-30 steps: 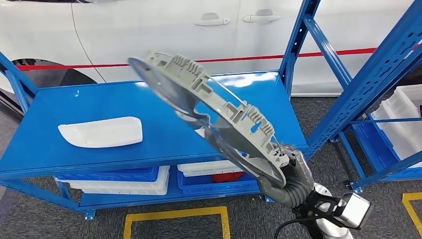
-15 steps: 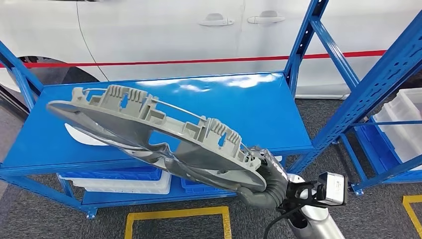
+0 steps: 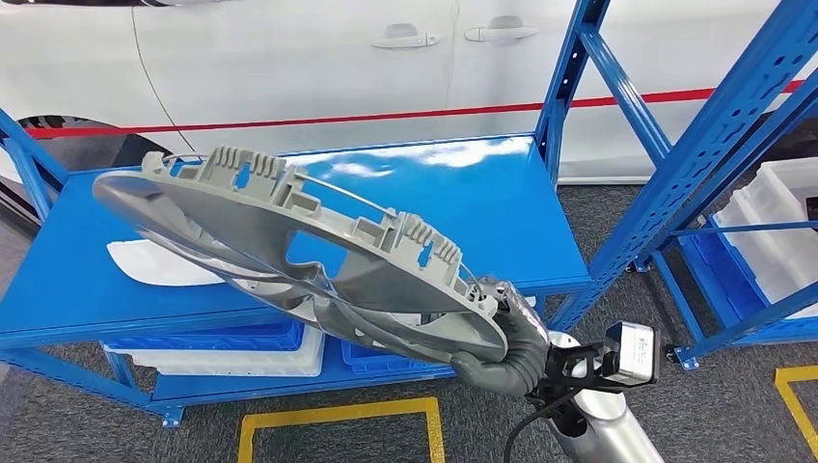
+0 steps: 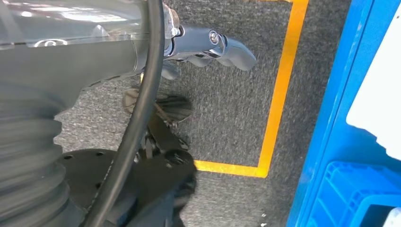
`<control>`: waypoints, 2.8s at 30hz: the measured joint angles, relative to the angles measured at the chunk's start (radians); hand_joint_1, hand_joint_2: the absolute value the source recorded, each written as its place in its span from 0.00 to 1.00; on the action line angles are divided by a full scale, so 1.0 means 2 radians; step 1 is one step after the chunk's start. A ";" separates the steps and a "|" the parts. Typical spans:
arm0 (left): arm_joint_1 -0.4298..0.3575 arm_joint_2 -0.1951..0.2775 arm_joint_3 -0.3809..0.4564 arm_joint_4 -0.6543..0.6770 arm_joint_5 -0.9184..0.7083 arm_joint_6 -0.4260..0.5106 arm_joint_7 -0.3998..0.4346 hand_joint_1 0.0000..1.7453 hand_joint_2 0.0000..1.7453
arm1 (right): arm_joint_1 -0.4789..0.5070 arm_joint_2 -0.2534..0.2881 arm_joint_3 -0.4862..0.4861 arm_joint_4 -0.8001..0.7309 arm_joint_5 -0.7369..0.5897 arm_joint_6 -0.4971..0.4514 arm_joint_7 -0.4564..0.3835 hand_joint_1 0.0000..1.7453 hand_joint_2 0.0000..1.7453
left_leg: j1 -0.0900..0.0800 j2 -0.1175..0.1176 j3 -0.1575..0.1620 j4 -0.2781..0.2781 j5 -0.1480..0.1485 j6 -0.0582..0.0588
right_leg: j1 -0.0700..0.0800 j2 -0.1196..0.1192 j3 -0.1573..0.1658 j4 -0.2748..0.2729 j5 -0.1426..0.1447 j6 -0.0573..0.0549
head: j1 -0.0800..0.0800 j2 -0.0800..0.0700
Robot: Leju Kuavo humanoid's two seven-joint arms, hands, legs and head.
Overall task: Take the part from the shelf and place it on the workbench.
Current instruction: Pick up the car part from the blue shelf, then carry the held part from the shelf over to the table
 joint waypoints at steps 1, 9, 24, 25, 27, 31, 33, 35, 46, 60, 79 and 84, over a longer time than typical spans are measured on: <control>0.000 0.001 0.000 0.000 -0.002 0.000 0.003 0.00 1.00 | 0.001 0.000 0.000 0.000 0.000 0.000 -0.001 1.00 1.00 | -0.001 0.000 0.004 -0.010 0.002 0.002 | 0.000 0.000 -0.001 0.000 0.001 0.002 | 0.000 0.000; 0.005 0.010 -0.001 0.000 -0.015 0.013 0.041 0.00 1.00 | 0.005 -0.006 -0.005 0.000 0.002 -0.001 -0.005 1.00 1.00 | 0.000 0.003 -0.007 -0.023 0.022 0.022 | 0.000 0.000 -0.029 0.068 -0.060 0.017 | 0.003 0.000; 0.015 0.020 -0.001 0.000 -0.020 0.015 0.054 0.00 1.00 | 0.020 -0.014 -0.019 0.001 0.002 -0.026 0.008 1.00 1.00 | -0.002 0.002 -0.051 -0.004 0.045 -0.001 | 0.001 -0.001 0.036 -0.008 -0.027 0.001 | 0.002 0.000; 0.017 0.020 -0.001 0.000 -0.020 0.015 0.054 0.00 1.00 | 0.021 -0.014 -0.020 0.001 0.002 -0.028 0.008 1.00 1.00 | -0.001 0.001 -0.056 0.008 0.028 -0.004 | 0.000 -0.002 0.030 -0.009 -0.021 -0.002 | 0.002 0.000; 0.018 0.020 -0.001 0.000 -0.021 0.014 0.055 0.00 1.00 | 0.023 -0.014 -0.021 -0.001 0.002 -0.029 0.009 1.00 1.00 | 0.001 0.002 -0.070 0.060 -0.024 -0.009 | 0.000 -0.003 0.017 -0.009 -0.009 -0.006 | 0.001 0.000; 0.018 0.020 -0.001 0.000 -0.023 0.015 0.060 0.00 1.00 | 0.030 -0.014 -0.022 -0.003 0.007 -0.041 0.009 1.00 1.00 | 0.002 0.002 -0.055 0.122 -0.042 -0.013 | 0.000 -0.004 -0.012 -0.003 0.009 -0.005 | 0.000 0.000; 0.018 0.020 -0.001 0.000 -0.024 0.016 0.063 0.00 1.00 | 0.035 -0.014 -0.024 -0.007 0.012 -0.048 0.009 1.00 1.00 | 0.002 0.001 -0.004 0.063 -0.025 -0.009 | 0.001 -0.004 -0.023 0.001 0.016 -0.002 | 0.000 0.000; 0.018 0.020 0.000 0.000 -0.023 0.018 0.065 0.00 1.00 | 0.039 -0.015 -0.028 -0.011 0.015 -0.051 0.009 1.00 1.00 | -0.001 0.001 0.040 0.000 -0.027 -0.002 | 0.002 -0.004 -0.028 0.002 0.024 0.002 | 0.001 0.000; 0.021 0.020 0.003 0.000 -0.023 0.023 0.066 0.00 1.00 | 0.046 -0.026 -0.035 -0.016 0.037 -0.073 0.012 1.00 1.00 | -0.001 0.007 -0.008 -0.025 0.024 0.023 | -0.002 -0.002 -0.050 0.133 -0.054 0.026 | 0.003 0.000; 0.027 0.018 0.015 0.000 -0.029 0.024 0.062 0.00 1.00 | 0.044 -0.034 -0.023 -0.020 0.070 -0.109 0.014 1.00 1.00 | 0.002 0.005 -0.072 0.124 -0.052 -0.012 | 0.000 -0.006 0.001 -0.008 0.003 -0.004 | 0.001 0.000; 0.026 0.021 0.029 0.000 -0.032 0.025 0.078 0.00 1.00 | 0.029 -0.039 0.003 -0.012 0.092 -0.087 0.000 1.00 1.00 | -0.003 -0.022 0.018 -0.020 -0.002 0.018 | -0.002 0.011 -0.014 0.049 -0.015 0.021 | 0.003 0.000; 0.026 0.022 0.031 0.000 -0.032 0.027 0.079 0.00 1.00 | 0.023 -0.039 0.010 -0.011 0.094 -0.086 -0.001 1.00 1.00 | -0.001 -0.038 0.006 -0.014 0.002 0.005 | -0.001 0.016 0.011 -0.003 -0.007 0.011 | 0.003 0.000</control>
